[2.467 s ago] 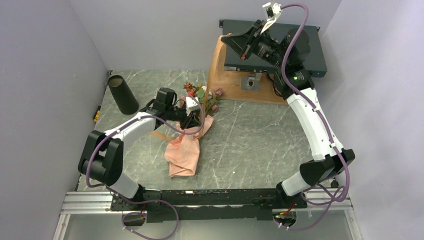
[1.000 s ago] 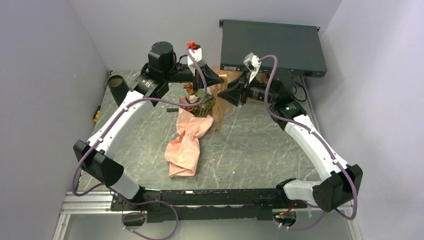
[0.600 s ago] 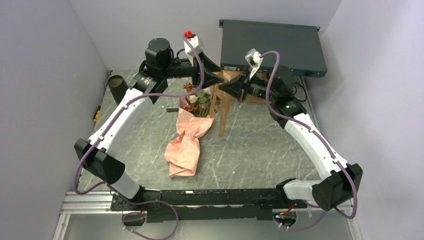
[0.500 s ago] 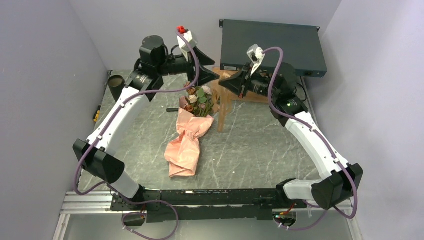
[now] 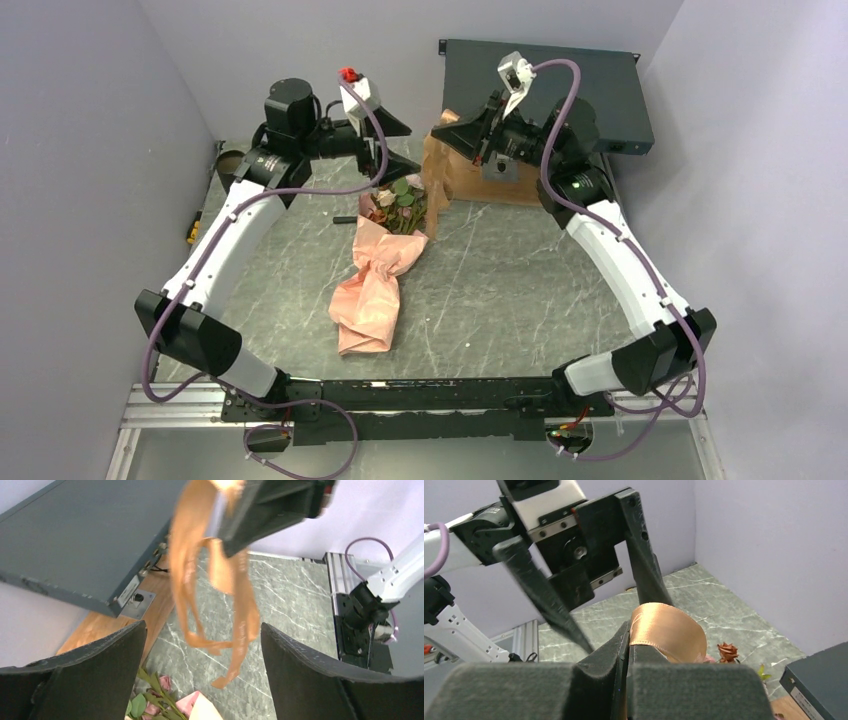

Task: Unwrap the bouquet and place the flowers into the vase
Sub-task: Pick up the ribbon from the center of the board.

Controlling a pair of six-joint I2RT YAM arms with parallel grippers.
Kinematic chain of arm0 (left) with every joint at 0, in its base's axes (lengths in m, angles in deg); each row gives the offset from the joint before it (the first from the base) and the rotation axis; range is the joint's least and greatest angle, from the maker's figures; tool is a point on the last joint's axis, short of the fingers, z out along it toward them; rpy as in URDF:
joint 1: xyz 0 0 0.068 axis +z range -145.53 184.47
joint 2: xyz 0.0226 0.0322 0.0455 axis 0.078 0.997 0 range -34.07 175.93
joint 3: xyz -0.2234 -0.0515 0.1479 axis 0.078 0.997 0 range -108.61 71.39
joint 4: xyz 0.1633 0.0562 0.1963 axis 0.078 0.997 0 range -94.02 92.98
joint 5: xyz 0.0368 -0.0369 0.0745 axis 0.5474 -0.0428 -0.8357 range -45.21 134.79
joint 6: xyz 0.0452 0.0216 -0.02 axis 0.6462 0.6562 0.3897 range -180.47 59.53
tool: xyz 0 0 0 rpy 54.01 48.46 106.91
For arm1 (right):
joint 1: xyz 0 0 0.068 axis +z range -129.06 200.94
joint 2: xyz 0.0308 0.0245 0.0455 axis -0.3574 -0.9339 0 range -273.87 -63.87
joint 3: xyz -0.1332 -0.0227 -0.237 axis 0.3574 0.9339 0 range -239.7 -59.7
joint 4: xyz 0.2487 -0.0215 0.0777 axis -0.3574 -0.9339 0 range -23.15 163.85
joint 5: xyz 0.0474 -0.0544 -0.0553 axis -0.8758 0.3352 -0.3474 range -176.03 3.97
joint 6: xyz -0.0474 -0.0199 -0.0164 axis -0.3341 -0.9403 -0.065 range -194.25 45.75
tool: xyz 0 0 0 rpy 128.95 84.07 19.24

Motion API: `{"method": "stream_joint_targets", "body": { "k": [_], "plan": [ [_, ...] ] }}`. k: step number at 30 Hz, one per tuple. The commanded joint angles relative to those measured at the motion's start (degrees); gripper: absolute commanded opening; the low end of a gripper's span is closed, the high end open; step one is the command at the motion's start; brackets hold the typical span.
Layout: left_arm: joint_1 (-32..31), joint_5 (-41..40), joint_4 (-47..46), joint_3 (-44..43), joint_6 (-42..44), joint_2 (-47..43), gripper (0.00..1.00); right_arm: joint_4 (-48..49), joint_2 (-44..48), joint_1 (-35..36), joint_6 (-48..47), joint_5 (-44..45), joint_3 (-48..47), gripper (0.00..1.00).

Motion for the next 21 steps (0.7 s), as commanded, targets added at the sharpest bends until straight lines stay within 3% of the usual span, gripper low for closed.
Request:
{"method": "stream_joint_targets", "body": {
  "k": [1,8,21],
  "plan": [
    [-3.6,2.6,0.5,0.7,6.2,-2.6,0.93,4.8,-2.2,-0.2,2.7,-3.2,-3.8,0.0],
    [-4.9,-3.2,-7.8,2.3,1.5,-1.4,0.99,9.2,-5.3,-0.1,7.4,-8.9,-8.0,0.0],
    [-5.6,-9.4,-14.7,4.7,-7.3,-1.0,0.96,10.2,-8.5,1.6,9.3,-13.4,-13.0,0.0]
  ]
}}
